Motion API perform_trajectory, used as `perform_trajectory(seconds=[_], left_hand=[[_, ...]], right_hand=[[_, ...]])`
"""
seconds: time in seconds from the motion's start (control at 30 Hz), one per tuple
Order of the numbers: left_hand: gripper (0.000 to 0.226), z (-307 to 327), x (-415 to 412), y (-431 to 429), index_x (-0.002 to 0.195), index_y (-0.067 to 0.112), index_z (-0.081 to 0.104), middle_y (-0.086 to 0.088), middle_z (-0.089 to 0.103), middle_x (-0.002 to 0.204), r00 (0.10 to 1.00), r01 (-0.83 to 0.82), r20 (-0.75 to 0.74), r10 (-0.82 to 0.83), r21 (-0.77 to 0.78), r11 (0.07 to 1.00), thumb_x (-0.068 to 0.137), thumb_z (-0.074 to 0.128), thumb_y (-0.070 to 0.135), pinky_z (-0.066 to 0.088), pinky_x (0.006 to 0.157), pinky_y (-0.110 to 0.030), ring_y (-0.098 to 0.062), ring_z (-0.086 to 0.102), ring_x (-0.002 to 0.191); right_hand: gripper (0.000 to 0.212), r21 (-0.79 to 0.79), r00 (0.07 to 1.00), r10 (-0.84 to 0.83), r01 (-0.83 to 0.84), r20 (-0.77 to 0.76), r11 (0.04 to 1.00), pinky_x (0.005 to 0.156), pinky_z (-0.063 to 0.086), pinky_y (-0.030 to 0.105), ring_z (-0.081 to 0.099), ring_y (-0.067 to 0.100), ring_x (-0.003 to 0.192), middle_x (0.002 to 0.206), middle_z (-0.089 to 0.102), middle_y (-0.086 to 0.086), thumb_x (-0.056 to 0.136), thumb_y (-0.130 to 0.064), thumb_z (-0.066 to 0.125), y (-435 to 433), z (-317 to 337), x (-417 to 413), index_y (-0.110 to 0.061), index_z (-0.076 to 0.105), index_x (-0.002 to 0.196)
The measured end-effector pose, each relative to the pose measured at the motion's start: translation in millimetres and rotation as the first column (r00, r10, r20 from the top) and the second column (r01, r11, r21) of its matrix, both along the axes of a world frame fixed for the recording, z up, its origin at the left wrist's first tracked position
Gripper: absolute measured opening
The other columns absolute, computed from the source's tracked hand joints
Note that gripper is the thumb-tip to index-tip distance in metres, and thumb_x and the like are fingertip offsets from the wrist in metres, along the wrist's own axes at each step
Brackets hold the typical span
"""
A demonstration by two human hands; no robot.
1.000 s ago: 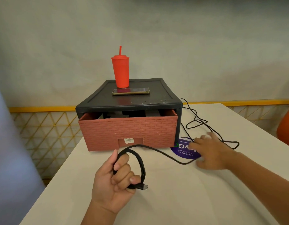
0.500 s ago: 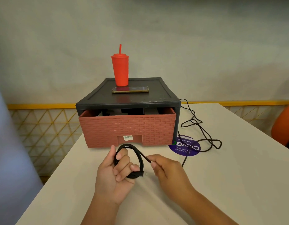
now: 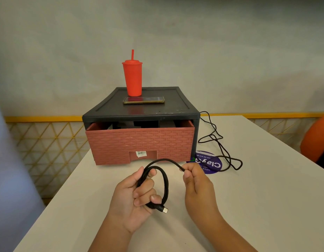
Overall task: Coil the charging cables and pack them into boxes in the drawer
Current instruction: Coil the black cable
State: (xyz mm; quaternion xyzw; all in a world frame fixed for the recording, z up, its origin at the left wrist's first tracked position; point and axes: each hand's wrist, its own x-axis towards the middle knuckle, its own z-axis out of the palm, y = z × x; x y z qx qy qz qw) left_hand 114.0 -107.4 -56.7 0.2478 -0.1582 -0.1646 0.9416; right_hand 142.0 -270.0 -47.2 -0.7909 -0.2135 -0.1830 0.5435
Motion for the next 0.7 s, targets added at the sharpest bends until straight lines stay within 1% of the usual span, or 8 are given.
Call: perform_trajectory(seconds=[0.03, 0.1, 0.23, 0.3, 0.47, 0.53, 0.63, 0.7], left_hand=[[0.025, -0.9, 0.3, 0.2, 0.097, -0.001, 0.066, 0.002, 0.030, 0.048, 1.000, 0.029, 0.009, -0.029, -0.019, 0.999, 0.091, 0.056, 0.022, 0.048, 0.063, -0.030, -0.013, 0.028, 0.041], [0.038, 2.8, -1.1, -2.3, 0.109, 0.000, 0.059, 0.001, 0.035, 0.056, 0.994, 0.074, 0.080, -0.071, -0.034, 0.997, 0.100, 0.034, 0.026, 0.045, 0.074, -0.028, -0.014, 0.033, 0.048], [0.050, 5.2, -6.5, -7.2, 0.118, 0.000, 0.051, -0.001, 0.038, 0.064, 0.993, -0.035, 0.116, 0.036, -0.009, 0.999, 0.102, 0.015, 0.031, 0.039, 0.082, -0.026, -0.014, 0.035, 0.056], [0.054, 4.5, -6.2, -6.1, 0.124, -0.002, 0.048, -0.001, 0.038, 0.066, 0.985, -0.088, 0.144, 0.092, -0.034, 0.996, 0.102, 0.013, 0.032, 0.038, 0.085, -0.026, -0.014, 0.035, 0.059], [0.057, 3.3, -10.7, 6.5, 0.141, -0.006, 0.027, -0.010, 0.052, 0.080, 0.929, -0.356, 0.110, 0.354, 0.000, 0.934, 0.103, 0.005, 0.030, 0.031, 0.098, -0.031, -0.021, 0.049, 0.073], [0.050, 10.7, -12.6, 3.3, 0.142, -0.007, 0.023, -0.012, 0.057, 0.086, 0.891, -0.440, 0.135, 0.434, 0.017, 0.898, 0.104, 0.015, 0.025, 0.033, 0.102, -0.035, -0.022, 0.055, 0.078], [0.052, 15.8, -10.4, -14.8, 0.128, -0.005, 0.051, -0.002, 0.053, 0.071, 0.843, -0.528, 0.118, 0.524, -0.004, 0.849, 0.082, 0.064, 0.015, 0.051, 0.087, -0.033, -0.013, 0.052, 0.059], [0.043, 20.0, -11.5, -26.7, 0.114, 0.000, 0.055, 0.000, 0.050, 0.065, 0.740, -0.673, 0.098, 0.665, 0.104, 0.733, 0.074, 0.063, 0.014, 0.051, 0.083, -0.032, -0.011, 0.048, 0.055]], right_hand=[[0.024, 0.011, 1.000, 0.001, -0.001, 0.005, 1.000, 0.053, 0.032, 0.021, 0.042, 0.005, 0.058, 0.061, 0.048, -0.007, 0.097, -0.025, 0.034, -0.8, 0.1, 1.1, -0.033, 0.046, 0.078], [0.025, -0.035, 1.000, 0.028, -0.028, -0.007, 0.999, 0.052, 0.031, 0.022, 0.042, 0.006, 0.058, 0.060, 0.047, -0.005, 0.098, -0.022, 0.035, -3.2, -0.5, 3.0, -0.034, 0.045, 0.078], [0.022, -0.244, 0.987, 0.154, -0.158, -0.035, 0.957, 0.051, 0.029, 0.020, 0.042, 0.007, 0.055, 0.056, 0.043, -0.007, 0.097, -0.029, 0.036, -1.2, -5.9, -0.6, -0.039, 0.043, 0.079], [0.018, -0.267, 0.983, 0.184, -0.184, -0.022, 0.946, 0.052, 0.031, 0.017, 0.044, 0.007, 0.056, 0.056, 0.045, -0.010, 0.093, -0.036, 0.033, 2.7, -8.0, -3.0, -0.037, 0.050, 0.090], [0.028, -0.385, 0.972, 0.228, -0.230, -0.053, 0.894, 0.054, 0.032, 0.014, 0.042, 0.006, 0.054, 0.061, 0.044, -0.008, 0.099, -0.024, 0.037, 4.3, -5.0, -6.8, -0.031, 0.053, 0.121], [0.031, -0.421, 0.968, 0.242, -0.248, -0.070, 0.872, 0.054, 0.032, 0.013, 0.043, 0.004, 0.053, 0.062, 0.044, -0.009, 0.098, -0.022, 0.038, 4.2, -2.9, -8.0, -0.031, 0.054, 0.123], [0.030, -0.456, 0.955, 0.278, -0.295, -0.107, 0.840, 0.061, 0.038, 0.021, 0.046, 0.009, 0.062, 0.081, 0.060, 0.002, 0.096, -0.022, 0.040, 4.5, -2.4, -10.7, -0.031, 0.052, 0.123], [0.029, -0.470, 0.932, 0.334, -0.361, -0.142, 0.806, 0.063, 0.040, 0.023, 0.045, 0.015, 0.069, 0.085, 0.059, 0.002, 0.094, -0.020, 0.042, 5.1, -2.2, -13.7, -0.029, 0.051, 0.120]])
